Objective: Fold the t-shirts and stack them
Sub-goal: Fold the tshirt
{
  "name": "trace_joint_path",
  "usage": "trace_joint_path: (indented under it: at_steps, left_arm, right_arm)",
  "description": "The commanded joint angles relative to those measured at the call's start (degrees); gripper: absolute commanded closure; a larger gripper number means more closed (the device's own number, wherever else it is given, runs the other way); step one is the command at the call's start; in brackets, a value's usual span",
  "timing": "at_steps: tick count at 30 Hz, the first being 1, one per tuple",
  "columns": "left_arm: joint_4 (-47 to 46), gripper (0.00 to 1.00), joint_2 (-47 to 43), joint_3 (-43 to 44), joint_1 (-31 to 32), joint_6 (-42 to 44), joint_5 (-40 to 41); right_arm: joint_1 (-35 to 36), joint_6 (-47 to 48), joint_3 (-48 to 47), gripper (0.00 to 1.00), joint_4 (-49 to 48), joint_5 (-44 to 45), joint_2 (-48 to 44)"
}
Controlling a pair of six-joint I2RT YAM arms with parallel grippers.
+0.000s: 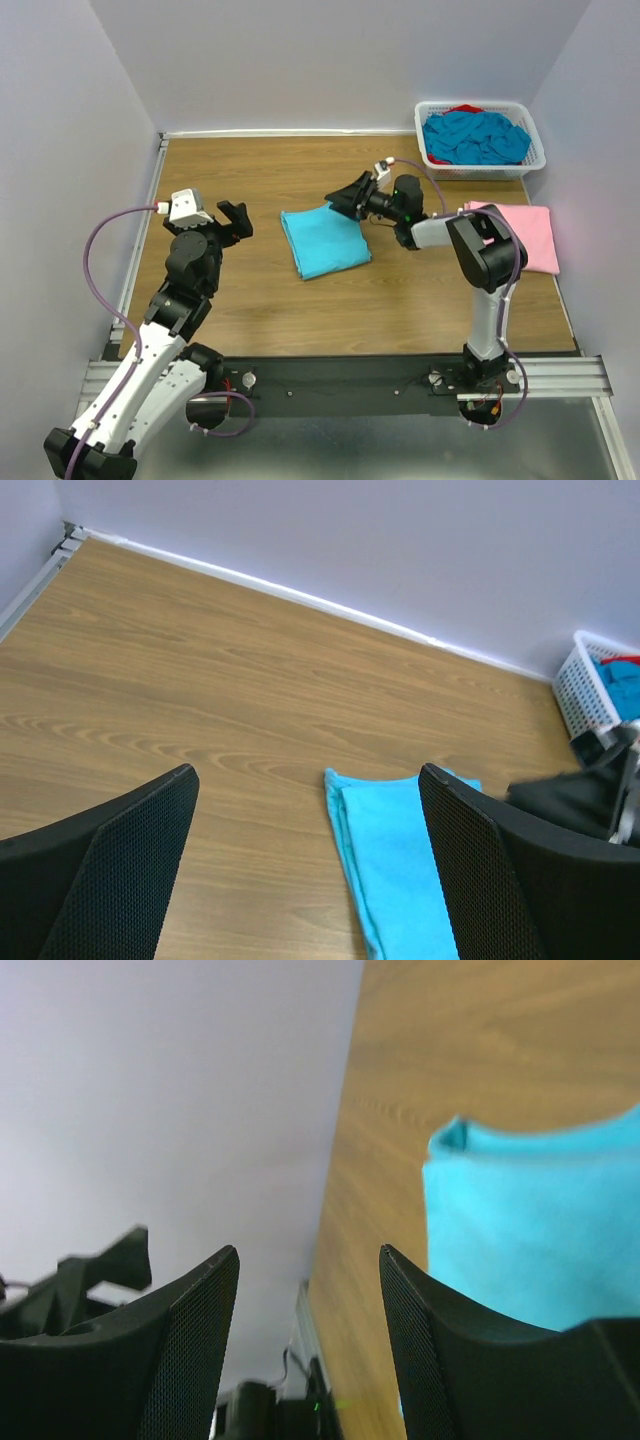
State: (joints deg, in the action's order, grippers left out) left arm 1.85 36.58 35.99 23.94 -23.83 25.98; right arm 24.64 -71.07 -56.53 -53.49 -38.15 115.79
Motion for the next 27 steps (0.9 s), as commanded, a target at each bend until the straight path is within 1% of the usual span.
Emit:
trace_joint_path:
  at_steps: [1,7,11,14,15,18,21,22,23,24,25,26,27]
  left_arm:
    - [-2.7,0.01,0.0,-1.2,-0.4,2.9,-1.4]
    - [-3.4,0.01,0.6,-1.7,-0.4,5.6,-3.1]
    - [-4.6,0.01,0.3,-2.3,-0.4,7.4,-5.6]
    - [-5.7,0.02,0.5,-2.9,-0.4,8.2,-7.7]
    - [-6.1,0.02,0.7,-2.9,-0.4,8.8,-9.6]
    - [-7.0,0.02,3.1,-3.2,-0.4,9.4,-14.2]
    - [-7.0,0.01,7.9,-2.2,0.0,9.7,-18.6]
    - [-7.0,0.01,9.3,-1.7,1.4,9.7,-19.1]
    - [-6.8,0.02,12.3,-0.7,2.6,9.9,-19.6]
    - [-6.4,0.02,13.8,0.1,4.4,10.0,-19.6]
    - [-5.9,0.01,15.4,2.0,8.3,10.0,-18.2]
    - [-5.6,0.02,18.5,3.0,10.9,10.5,-16.1]
    - [-5.5,0.02,20.3,4.2,13.2,10.7,-16.0]
  right_arm:
    - [-2.0,1.8,-5.9,0.34,3.9,5.5,6.3]
    - [-2.1,1.7,-11.6,0.34,5.2,11.7,15.3]
    - [-2.8,0.8,-14.2,0.34,5.2,12.1,19.7]
    - [-3.2,1.5,-14.7,0.34,5.3,10.8,18.5]
    - [-3.4,2.1,-14.6,0.34,5.4,9.5,17.5]
    - [-3.4,5.3,-12.5,0.34,7.4,7.7,11.3]
    - [-3.9,10.9,-10.4,0.34,14.5,7.8,3.0]
    - [-4.1,14.5,-9.4,0.34,17.0,8.4,1.0]
    - [-4.7,16.6,-8.3,0.33,23.4,10.3,-3.2]
    - [-5.0,19.3,-8.2,0.32,27.5,11.6,-5.0]
    - [-5.2,25.0,-8.3,0.32,32.4,13.8,-6.8]
    - [-5.4,27.7,-8.7,0.3,41.5,19.3,-10.4]
    - [-5.7,29.9,-8.4,0.29,44.8,19.3,-11.9]
